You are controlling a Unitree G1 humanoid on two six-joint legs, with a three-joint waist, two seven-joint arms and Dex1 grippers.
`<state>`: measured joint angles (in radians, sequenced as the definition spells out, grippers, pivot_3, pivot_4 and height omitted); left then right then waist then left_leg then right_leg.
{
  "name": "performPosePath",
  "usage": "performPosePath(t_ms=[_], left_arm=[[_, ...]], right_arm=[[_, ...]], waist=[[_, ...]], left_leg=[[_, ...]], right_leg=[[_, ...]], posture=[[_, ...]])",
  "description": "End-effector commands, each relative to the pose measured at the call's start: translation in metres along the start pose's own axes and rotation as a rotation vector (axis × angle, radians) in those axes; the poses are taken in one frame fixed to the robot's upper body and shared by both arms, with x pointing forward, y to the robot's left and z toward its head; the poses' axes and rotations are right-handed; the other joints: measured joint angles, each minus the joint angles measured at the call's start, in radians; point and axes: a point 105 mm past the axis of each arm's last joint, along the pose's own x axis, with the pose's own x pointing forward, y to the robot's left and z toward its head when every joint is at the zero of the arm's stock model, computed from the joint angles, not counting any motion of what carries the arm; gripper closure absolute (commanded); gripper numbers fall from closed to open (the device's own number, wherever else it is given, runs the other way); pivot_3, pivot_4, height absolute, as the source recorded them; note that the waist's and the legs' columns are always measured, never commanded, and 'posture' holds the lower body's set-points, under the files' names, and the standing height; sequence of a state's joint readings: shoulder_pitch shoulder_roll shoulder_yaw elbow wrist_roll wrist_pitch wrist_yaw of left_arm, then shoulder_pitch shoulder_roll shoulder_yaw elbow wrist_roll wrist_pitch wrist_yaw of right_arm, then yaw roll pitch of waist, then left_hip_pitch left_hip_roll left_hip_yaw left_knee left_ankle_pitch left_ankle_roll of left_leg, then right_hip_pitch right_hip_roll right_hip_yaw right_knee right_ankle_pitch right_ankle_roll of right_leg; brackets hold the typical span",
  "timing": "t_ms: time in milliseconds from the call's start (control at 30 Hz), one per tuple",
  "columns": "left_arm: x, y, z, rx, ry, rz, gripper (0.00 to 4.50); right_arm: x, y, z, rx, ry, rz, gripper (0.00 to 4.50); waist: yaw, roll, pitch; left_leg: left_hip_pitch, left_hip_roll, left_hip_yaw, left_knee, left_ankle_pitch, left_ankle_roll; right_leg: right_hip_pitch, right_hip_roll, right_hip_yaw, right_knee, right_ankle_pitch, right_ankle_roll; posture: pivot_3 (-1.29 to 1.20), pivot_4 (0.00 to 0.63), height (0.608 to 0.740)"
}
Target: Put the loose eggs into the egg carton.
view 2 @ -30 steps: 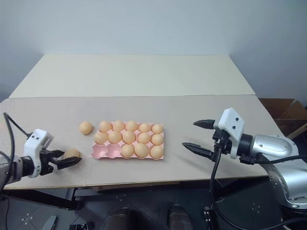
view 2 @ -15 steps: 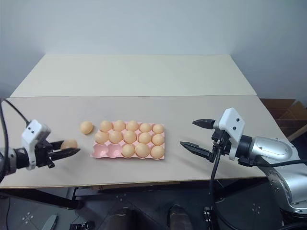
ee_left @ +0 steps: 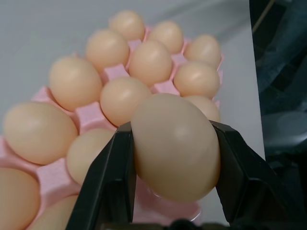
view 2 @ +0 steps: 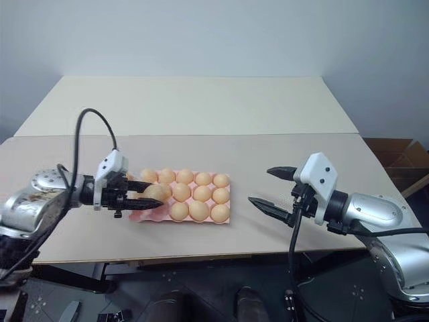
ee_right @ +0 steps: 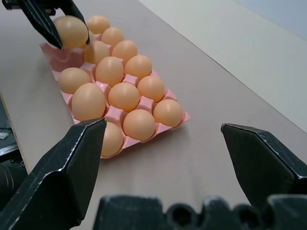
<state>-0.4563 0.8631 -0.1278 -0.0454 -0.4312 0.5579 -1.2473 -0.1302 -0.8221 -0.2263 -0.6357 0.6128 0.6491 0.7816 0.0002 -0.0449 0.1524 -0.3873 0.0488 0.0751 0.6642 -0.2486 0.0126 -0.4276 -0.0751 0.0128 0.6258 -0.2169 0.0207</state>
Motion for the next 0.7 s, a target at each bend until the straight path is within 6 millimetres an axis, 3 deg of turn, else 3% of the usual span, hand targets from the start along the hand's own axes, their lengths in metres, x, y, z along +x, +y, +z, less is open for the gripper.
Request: performPosePath(t_ms=[33, 200, 433, 633, 700], left_arm=[[-0.002, 0.000, 0.003, 0.036, 0.014, -0.012, 1.59], [-0.012, -0.001, 0.008, 0.051, -0.001, -0.003, 0.02], [-0.065, 0.007, 0.028, 0.064, -0.114, 0.188, 0.02], [-0.143, -0.005, 0.010, 0.037, -0.141, 0.483, 0.02], [-0.160, -0.014, -0.001, 0.014, -0.146, 0.542, 0.02]], right_arm=[[-0.003, 0.002, 0.010, -0.027, -0.027, -0.013, 0.00], [-0.003, 0.002, 0.010, -0.024, -0.030, -0.018, 0.00], [-0.001, 0.001, 0.011, -0.021, -0.043, 0.000, 0.00], [0.002, -0.003, 0.008, -0.031, -0.037, 0.036, 0.00], [0.002, -0.005, 0.007, -0.035, -0.037, 0.046, 0.00]], waist=[[0.000, 0.000, 0.000], [0.002, 0.000, 0.000], [-0.009, 0.000, 0.000], [-0.018, 0.000, 0.000], [-0.014, 0.000, 0.000]], left_leg=[[0.000, 0.000, 0.000, 0.000, 0.000, 0.000], [0.000, 0.000, -0.001, 0.000, 0.000, 0.000], [0.000, 0.001, -0.001, 0.000, 0.000, 0.000], [0.001, 0.002, -0.001, 0.000, 0.000, 0.000], [0.001, 0.002, -0.001, 0.000, 0.000, 0.000]], right_leg=[[0.000, 0.000, 0.000, 0.000, 0.000, 0.000], [0.000, 0.000, -0.001, 0.000, 0.000, 0.000], [0.000, 0.000, -0.001, 0.000, -0.001, 0.001], [0.000, 0.000, -0.001, 0.000, -0.001, 0.001], [0.000, -0.001, -0.001, 0.001, -0.002, 0.001]], posture=[[0.00, 0.150, 0.740], [0.00, 0.150, 0.740], [0.00, 0.150, 0.740], [0.00, 0.150, 0.740], [0.00, 0.150, 0.740]])
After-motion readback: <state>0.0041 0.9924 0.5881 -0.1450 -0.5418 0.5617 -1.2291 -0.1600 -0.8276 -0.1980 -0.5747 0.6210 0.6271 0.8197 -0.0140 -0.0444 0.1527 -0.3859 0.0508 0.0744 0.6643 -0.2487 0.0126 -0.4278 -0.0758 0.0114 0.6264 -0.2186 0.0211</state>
